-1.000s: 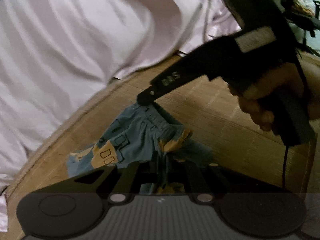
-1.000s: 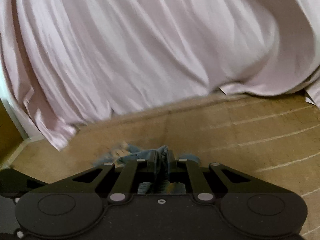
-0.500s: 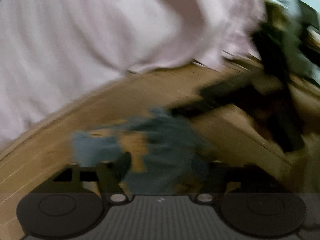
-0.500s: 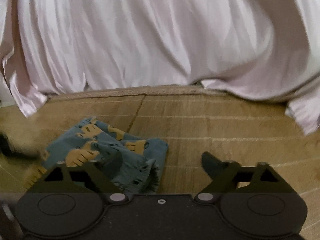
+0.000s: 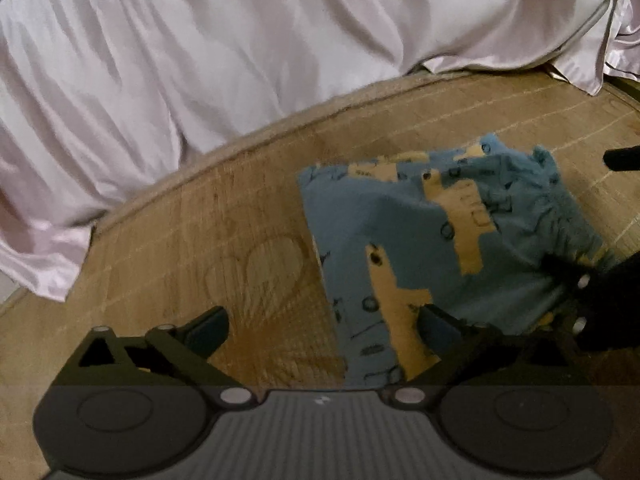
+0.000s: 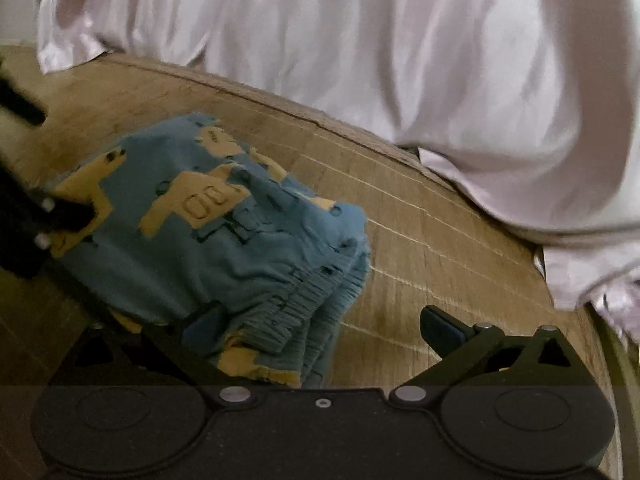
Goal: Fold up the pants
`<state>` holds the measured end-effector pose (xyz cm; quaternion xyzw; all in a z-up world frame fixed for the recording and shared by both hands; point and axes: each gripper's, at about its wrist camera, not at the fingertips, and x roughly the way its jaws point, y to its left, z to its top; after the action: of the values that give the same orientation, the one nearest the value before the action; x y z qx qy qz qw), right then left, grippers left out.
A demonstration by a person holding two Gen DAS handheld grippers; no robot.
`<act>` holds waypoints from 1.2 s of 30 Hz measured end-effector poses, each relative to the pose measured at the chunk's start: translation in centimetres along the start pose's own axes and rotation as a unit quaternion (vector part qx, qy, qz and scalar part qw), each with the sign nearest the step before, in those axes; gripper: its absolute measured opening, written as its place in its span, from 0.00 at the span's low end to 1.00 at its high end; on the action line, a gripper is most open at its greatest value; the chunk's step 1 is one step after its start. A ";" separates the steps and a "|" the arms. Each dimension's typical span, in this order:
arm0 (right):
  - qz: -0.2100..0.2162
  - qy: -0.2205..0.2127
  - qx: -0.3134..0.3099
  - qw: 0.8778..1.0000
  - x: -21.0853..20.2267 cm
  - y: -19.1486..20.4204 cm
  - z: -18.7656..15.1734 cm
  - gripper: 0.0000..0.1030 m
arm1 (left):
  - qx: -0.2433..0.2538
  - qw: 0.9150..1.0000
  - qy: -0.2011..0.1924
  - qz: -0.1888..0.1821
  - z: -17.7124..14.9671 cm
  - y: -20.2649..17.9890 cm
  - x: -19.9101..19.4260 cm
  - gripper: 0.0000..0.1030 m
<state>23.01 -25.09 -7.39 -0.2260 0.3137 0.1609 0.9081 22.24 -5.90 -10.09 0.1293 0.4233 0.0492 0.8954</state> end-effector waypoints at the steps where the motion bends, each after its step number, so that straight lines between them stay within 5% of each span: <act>1: 0.006 0.003 0.018 1.000 0.0 -0.4 0.1 0.99 | -0.005 1.000 0.006 -0.005 -0.1 0.2 0.1 1.00; 5: 0.038 -0.005 0.076 0.996 -0.2 -1.8 -0.2 0.99 | -0.042 0.999 0.017 -0.020 -1.1 1.7 -0.2 1.00; 11: 0.032 -0.057 0.079 0.995 -1.4 -1.8 0.4 0.99 | -0.047 0.998 0.023 -0.023 -0.6 1.9 -0.3 1.00; 17: 0.003 -0.120 0.062 0.991 -0.8 -0.9 1.5 0.99 | -0.078 0.995 -0.058 -0.001 0.9 2.6 -2.1 1.00; 21: -0.003 -0.148 0.027 0.989 1.1 0.2 2.8 0.99 | -0.082 0.994 -0.060 0.032 3.6 2.3 -0.5 1.00; 29: -0.033 -0.102 0.031 0.994 4.0 -0.6 1.9 0.99 | -0.037 0.997 -0.040 0.052 5.1 0.8 4.9 1.00; 33: -0.002 -0.071 0.119 0.990 4.3 -3.9 1.6 0.99 | -0.026 0.997 -0.053 0.051 3.9 0.3 4.9 1.00; 36: 0.022 -0.102 0.176 0.979 3.2 -5.3 1.7 0.99 | -0.059 0.995 -0.073 0.046 3.4 1.2 3.4 1.00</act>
<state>28.52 -28.21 -6.60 -0.0378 0.2483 0.1454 0.9570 27.05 -4.70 -10.17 0.0984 0.3468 0.1056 0.9268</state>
